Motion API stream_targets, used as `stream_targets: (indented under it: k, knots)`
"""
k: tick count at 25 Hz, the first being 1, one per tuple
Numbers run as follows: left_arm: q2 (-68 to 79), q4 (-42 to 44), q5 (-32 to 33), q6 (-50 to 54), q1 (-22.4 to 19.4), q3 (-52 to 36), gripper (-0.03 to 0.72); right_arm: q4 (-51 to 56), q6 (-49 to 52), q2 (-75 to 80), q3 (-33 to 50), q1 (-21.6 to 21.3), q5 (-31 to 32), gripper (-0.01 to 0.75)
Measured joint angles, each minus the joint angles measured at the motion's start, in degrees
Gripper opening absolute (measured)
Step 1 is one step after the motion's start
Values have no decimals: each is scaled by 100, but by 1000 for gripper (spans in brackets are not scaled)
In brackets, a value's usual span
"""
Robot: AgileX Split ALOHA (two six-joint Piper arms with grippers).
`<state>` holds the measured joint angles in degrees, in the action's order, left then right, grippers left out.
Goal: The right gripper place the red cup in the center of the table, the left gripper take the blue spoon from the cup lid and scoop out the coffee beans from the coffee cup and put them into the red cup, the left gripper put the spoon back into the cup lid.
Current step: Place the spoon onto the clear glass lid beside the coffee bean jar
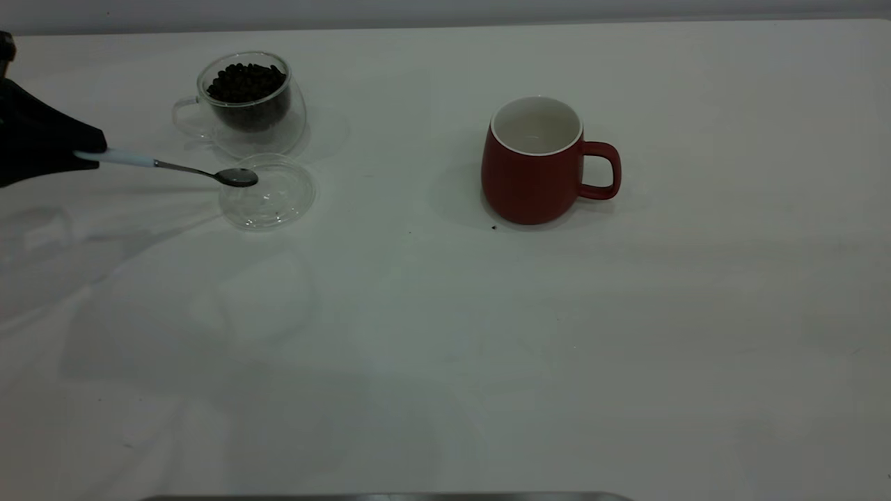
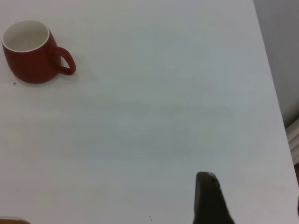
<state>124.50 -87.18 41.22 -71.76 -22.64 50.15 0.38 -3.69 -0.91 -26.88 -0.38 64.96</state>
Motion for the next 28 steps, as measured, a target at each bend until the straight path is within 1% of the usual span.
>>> stream_targets:
  k: [4,10,13,20,28]
  knots:
    - [361,-282,36,-213,0,0,122,0,0,0,0,0,0,476]
    - [839,-1027,468,-788,0,0,122,0,0,0,0,0,0,476]
    - [1003,-1252,637,-957,0,0,122,0,0,0,0,0,0,476]
    - [1385,-1469,903,-1190,0,0,122,0,0,0,0,0,0,476]
    - [1474,-1510,994,-1317,0,0,122,0,0,0,0,0,0,476]
